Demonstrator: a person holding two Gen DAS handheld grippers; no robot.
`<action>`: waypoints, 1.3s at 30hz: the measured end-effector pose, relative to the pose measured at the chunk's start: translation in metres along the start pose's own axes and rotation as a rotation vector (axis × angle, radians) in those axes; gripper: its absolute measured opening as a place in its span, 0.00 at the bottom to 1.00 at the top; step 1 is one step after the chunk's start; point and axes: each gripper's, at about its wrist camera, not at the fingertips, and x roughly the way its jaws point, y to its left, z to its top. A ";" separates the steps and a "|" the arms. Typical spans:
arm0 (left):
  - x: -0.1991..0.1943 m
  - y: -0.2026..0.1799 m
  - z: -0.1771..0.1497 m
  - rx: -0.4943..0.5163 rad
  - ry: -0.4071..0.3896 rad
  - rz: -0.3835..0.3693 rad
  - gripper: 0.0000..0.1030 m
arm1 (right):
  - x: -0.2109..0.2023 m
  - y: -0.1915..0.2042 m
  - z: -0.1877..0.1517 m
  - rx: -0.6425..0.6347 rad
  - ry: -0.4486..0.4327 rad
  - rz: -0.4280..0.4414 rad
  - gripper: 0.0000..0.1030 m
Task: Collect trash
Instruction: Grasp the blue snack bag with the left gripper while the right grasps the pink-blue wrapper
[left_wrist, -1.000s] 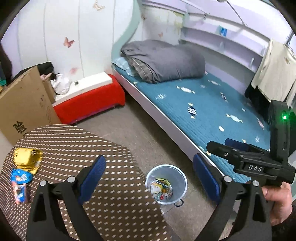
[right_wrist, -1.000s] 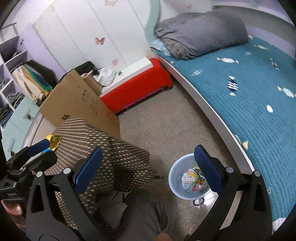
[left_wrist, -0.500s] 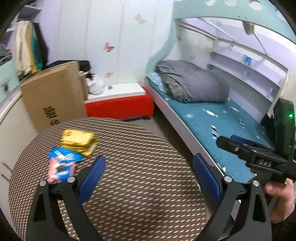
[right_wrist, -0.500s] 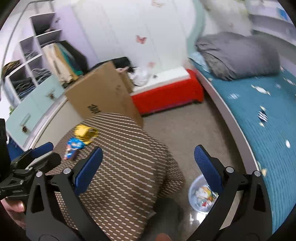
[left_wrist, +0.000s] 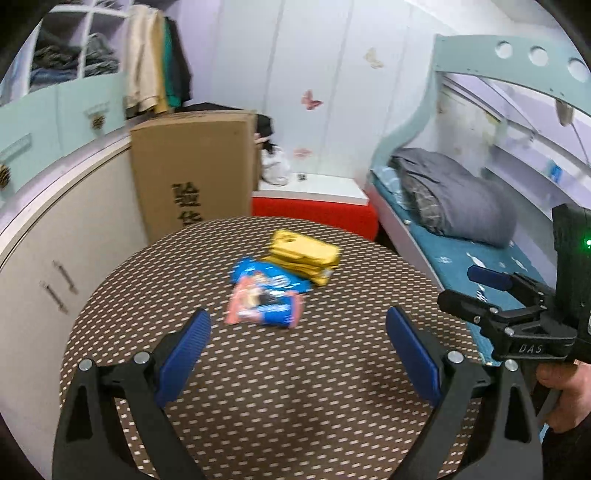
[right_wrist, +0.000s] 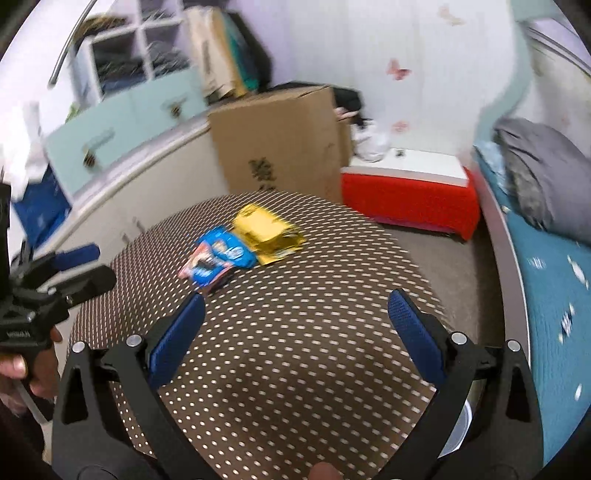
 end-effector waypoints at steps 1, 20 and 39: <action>-0.001 0.008 -0.002 -0.012 -0.001 0.011 0.91 | 0.007 0.007 0.002 -0.024 0.012 0.015 0.94; 0.015 0.109 -0.037 -0.163 0.060 0.122 0.91 | 0.158 0.121 0.016 -0.428 0.248 0.174 0.53; 0.125 0.064 0.008 0.051 0.162 0.043 0.91 | 0.093 0.025 -0.027 -0.208 0.214 0.074 0.29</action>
